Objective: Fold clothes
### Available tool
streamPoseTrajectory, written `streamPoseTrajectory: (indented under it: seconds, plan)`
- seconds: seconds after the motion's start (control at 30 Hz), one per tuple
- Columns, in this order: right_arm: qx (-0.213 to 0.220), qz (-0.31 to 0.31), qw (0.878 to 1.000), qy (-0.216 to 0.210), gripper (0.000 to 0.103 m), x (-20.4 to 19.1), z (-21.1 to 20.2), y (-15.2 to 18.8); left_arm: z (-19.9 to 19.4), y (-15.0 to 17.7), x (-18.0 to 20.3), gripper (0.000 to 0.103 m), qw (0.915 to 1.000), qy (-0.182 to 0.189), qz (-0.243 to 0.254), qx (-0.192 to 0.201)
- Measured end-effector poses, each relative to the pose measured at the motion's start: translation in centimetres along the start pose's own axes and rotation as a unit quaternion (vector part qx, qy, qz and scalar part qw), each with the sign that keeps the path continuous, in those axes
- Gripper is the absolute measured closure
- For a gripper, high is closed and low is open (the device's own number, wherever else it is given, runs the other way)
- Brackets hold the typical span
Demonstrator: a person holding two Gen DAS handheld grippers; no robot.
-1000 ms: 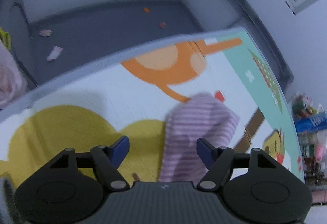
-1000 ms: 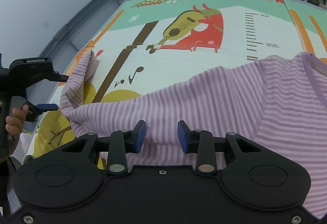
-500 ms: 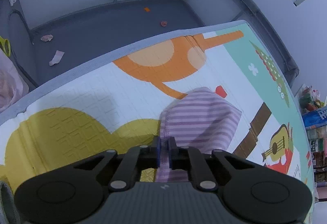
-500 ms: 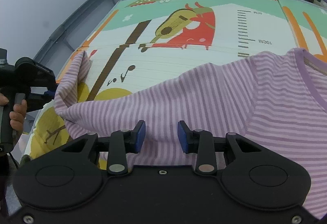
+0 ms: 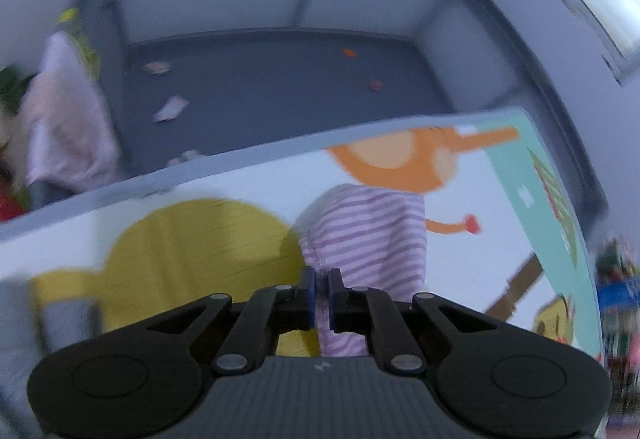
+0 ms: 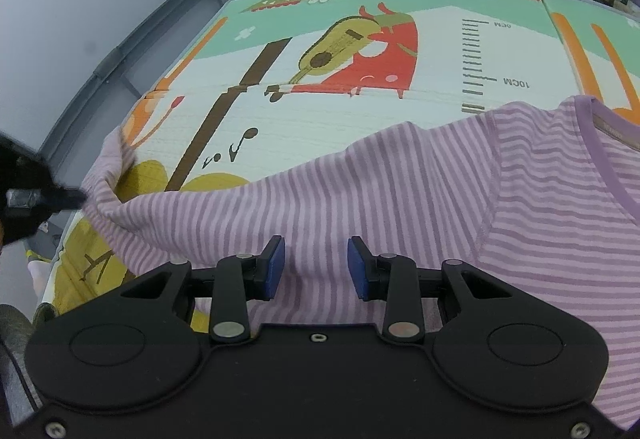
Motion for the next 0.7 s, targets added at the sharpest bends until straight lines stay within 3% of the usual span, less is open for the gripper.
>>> streamPoseTrajectory:
  seconds: [0.13, 0.3, 0.53, 0.6, 0.7]
  plan:
    - [-0.003, -0.001, 1.000, 0.001, 0.070, 0.0, 0.2, 0.1, -1.4, 0.6, -3.3, 0.096, 0.9987, -0.032, -0.040, 0.003]
    - [-0.008, -0.003, 1.000, 0.009, 0.070, 0.2, 0.9, 0.2, -3.5, 0.2, -6.1, 0.095, 0.9957, -0.062, -0.060, 0.035]
    - [-0.004, -0.023, 1.000, 0.013, 0.067, -0.5, 1.8, -0.2, -5.2, -0.2, -3.8, 0.090, 0.9976, -0.030, -0.013, 0.061]
    - [-0.006, -0.033, 0.999, 0.010, 0.064, -1.0, 2.1, -0.3, -5.0, 0.5, -2.2, 0.087, 0.9986, -0.010, 0.012, 0.051]
    - [-0.008, -0.040, 0.999, 0.010, 0.062, -1.5, 2.6, -0.5, -4.5, 2.1, 0.6, 0.075, 0.9976, 0.030, 0.056, 0.028]
Point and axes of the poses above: each gripper's, at about its wrist camera, not at the fingertips, and z roughly the way its jaws point, x to its right, y to its underside, the point moved 10 cm from there along z, roughly the way its jaws point, and after that the axes turned 6 degrees about x, right-handed, at the moved point
